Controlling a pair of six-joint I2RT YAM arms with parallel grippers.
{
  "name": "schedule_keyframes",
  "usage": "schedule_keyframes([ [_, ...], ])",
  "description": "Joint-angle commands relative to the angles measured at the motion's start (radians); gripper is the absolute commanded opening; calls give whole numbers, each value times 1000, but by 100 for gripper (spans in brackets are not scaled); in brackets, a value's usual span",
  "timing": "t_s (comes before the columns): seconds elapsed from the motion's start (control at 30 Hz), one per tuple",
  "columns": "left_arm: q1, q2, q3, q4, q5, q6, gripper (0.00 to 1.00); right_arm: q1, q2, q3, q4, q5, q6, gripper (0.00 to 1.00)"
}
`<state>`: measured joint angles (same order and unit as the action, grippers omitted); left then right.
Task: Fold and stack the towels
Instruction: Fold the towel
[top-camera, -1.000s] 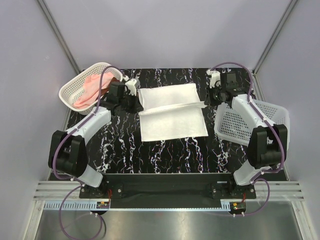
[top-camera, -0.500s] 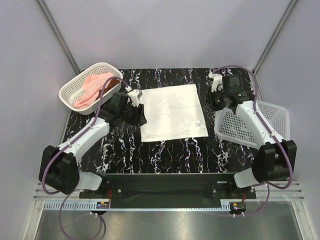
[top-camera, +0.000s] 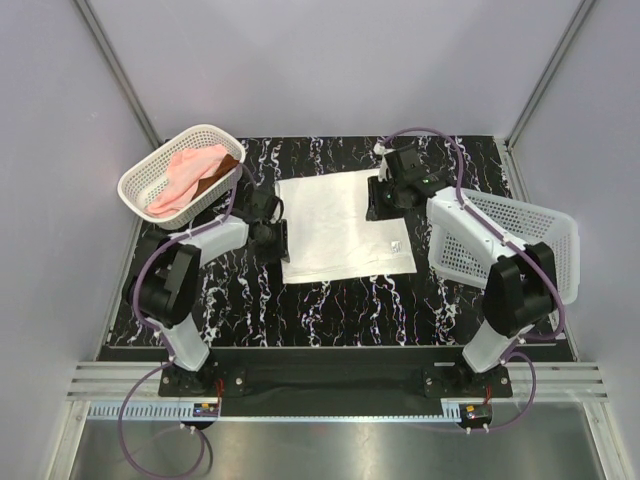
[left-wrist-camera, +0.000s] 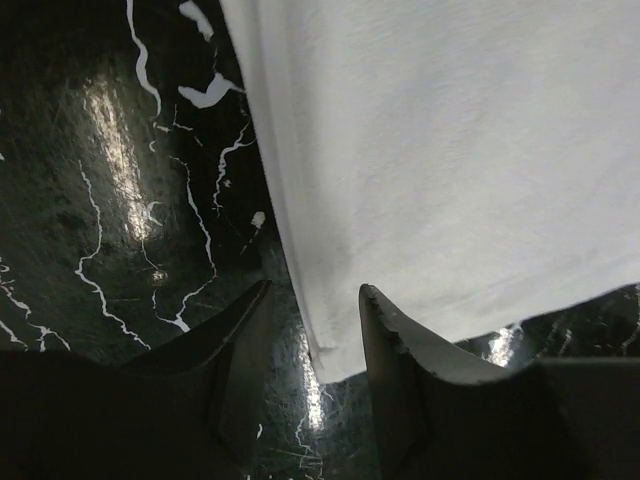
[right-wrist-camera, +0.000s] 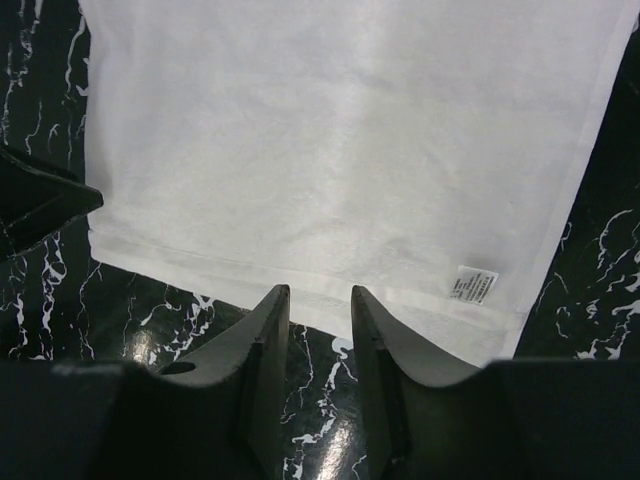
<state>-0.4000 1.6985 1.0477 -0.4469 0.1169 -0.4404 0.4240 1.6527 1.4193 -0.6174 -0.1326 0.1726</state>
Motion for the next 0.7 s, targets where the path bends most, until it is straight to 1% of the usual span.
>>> schedule_keyframes([
  [0.0, 1, 33, 34, -12, -72, -70, 43, 2, 6, 18, 1, 88, 103, 38],
  [0.07, 1, 64, 31, -26, -85, -80, 41, 4, -8, -11, 18, 82, 108, 38],
  [0.1, 1, 72, 29, -35, -114, -93, 41, 9, -24, -19, 18, 80, 108, 38],
  [0.13, 1, 75, 26, -47, -114, -96, 38, 12, -31, -28, 10, 80, 108, 38],
  [0.17, 1, 76, 20, -52, -153, -100, 28, 13, -39, -48, 4, 82, 108, 38],
  [0.27, 4, 72, 15, -84, -212, -106, 14, 27, -86, -101, -13, 85, 129, 38],
  [0.3, 9, 70, 20, -111, -236, -97, 4, 35, -106, -114, -16, 85, 149, 38],
  [0.33, 13, 69, 31, -127, -249, -90, 1, 39, -114, -126, -27, 82, 165, 38],
  [0.37, 29, 66, 34, -142, -261, -84, 0, 42, -120, -141, -36, 85, 182, 37],
  [0.43, 61, 44, 25, -165, -283, -66, 0, 53, -129, -167, -44, 103, 232, 36],
  [0.53, 96, 13, 5, -170, -241, -49, 0, 70, -119, -189, -64, 154, 289, 36],
  [0.6, 113, -3, 0, -187, -241, -50, 9, 75, -96, -195, -80, 183, 326, 36],
  [0.63, 116, -13, -2, -190, -244, -52, 22, 78, -91, -200, -79, 200, 338, 35],
  [0.67, 116, -20, -3, -194, -247, -55, 29, 81, -87, -210, -76, 211, 350, 35],
])
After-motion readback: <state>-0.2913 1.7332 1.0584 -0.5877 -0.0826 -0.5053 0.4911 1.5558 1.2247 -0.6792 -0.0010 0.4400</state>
